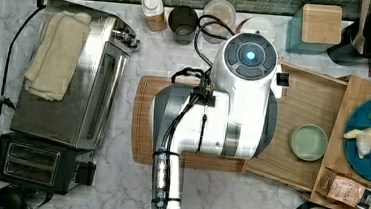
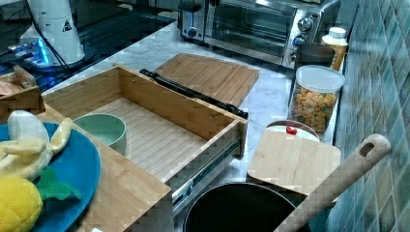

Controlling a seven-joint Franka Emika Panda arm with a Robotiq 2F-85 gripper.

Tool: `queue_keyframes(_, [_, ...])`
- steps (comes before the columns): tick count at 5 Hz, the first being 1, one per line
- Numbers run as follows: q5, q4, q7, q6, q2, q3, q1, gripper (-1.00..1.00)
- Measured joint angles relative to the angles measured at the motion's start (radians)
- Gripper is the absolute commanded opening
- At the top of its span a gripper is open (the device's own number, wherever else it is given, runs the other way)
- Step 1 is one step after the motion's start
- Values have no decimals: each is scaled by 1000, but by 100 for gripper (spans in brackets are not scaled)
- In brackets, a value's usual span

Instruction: Close the drawer.

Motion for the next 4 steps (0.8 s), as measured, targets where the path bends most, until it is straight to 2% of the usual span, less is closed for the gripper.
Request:
queue_keyframes(3, [-2, -6, -2, 17, 38, -6, -6, -100])
queue_keyframes(4, [-14, -21, -22, 126, 58, -12, -1, -100])
